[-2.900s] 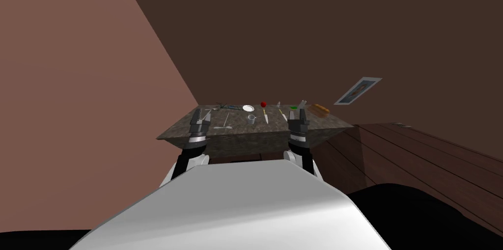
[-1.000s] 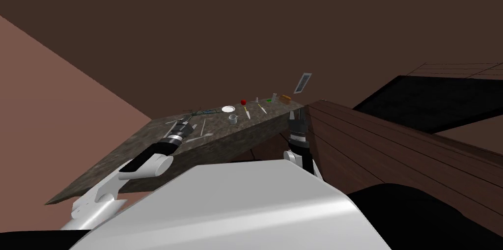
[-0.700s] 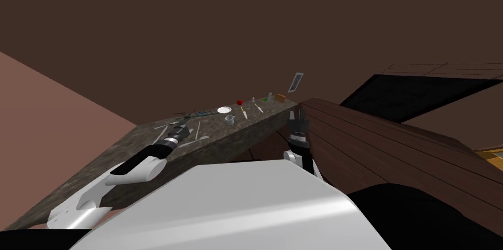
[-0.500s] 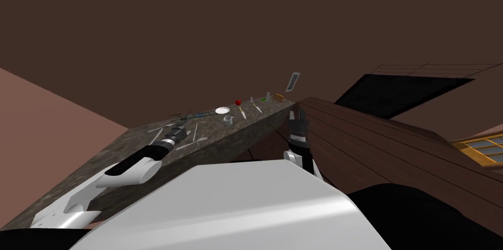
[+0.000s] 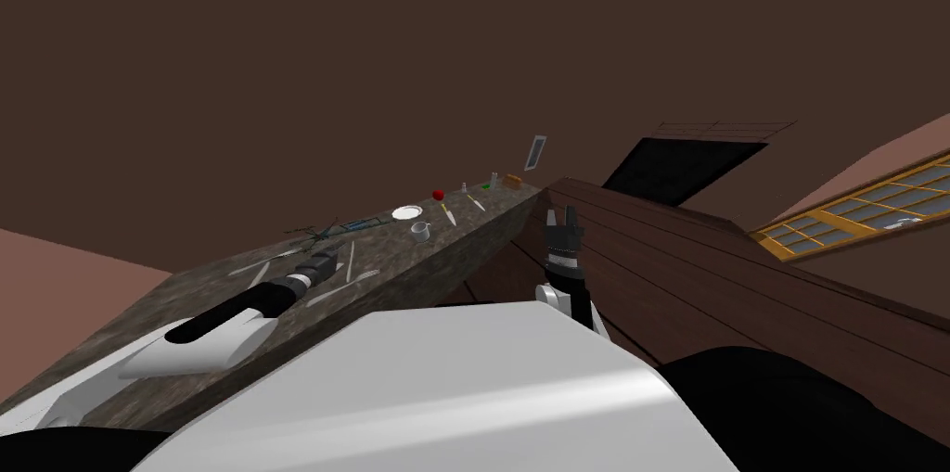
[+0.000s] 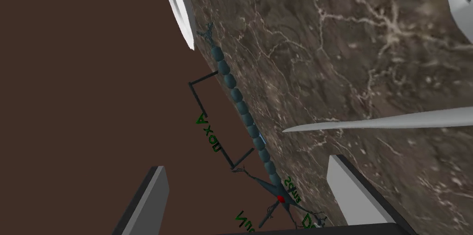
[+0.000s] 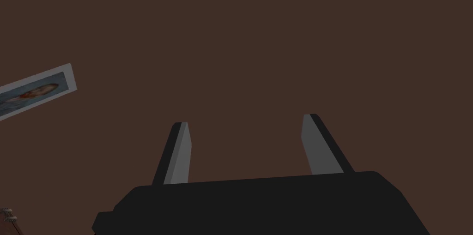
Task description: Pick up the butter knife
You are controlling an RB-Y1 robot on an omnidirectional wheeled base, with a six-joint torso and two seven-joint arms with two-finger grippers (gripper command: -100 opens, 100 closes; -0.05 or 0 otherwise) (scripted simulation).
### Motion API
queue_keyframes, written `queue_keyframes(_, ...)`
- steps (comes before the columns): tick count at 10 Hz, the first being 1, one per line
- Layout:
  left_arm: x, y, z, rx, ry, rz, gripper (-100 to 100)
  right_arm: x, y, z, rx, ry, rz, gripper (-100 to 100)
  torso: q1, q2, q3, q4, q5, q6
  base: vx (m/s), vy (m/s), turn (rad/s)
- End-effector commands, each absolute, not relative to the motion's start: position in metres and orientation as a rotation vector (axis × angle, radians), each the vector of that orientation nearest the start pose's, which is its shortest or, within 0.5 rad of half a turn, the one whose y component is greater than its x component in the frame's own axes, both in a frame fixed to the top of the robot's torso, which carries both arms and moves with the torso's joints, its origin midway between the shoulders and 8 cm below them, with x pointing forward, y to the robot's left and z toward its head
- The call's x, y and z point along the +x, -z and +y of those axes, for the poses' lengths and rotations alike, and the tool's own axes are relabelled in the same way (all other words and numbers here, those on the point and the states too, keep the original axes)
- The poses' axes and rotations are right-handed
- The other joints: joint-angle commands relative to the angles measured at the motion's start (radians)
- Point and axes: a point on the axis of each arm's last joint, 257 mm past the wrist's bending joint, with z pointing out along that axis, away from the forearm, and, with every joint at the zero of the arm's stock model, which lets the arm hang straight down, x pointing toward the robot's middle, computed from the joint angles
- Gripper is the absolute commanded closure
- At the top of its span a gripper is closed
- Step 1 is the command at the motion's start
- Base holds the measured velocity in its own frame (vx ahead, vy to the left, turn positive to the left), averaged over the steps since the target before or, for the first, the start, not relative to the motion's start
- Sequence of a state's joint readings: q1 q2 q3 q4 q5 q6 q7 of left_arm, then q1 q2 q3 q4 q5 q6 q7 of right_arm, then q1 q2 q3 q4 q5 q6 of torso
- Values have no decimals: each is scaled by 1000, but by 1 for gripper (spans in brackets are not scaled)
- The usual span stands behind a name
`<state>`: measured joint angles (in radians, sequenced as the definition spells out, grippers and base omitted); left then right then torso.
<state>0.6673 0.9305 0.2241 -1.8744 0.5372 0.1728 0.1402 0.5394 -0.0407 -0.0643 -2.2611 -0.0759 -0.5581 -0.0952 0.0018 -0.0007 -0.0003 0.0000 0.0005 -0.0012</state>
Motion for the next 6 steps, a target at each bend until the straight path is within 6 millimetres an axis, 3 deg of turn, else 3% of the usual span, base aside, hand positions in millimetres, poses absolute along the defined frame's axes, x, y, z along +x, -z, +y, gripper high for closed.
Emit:
queue_keyframes(1,329,260,550,-1371,553,1627,-100,329,-17,-309,697,-1361,565,0,0,0,0,0,0,0,8,16,-278)
queue_keyframes(2,329,260,550,-1371,553,1627,-100,329,-17,-309,697,-1361,565,0,0,0,0,0,0,1,4,16,-134)
queue_keyframes(4,289,286,578,-1391,373,1749,-100,329,-17,-309,697,-1361,565,0,0,0,0,0,0,1,5,19,-337)
queue_keyframes(5,288,286,578,-1390,369,1752,-100,329,-17,-309,697,-1361,565,0,1,0,0,0,0,1,6,28,-150)
queue_keyframes(6,268,296,591,-1393,280,1812,-100,329,-17,-309,697,-1361,565,0,0,0,0,0,0,0,6,16,-262)
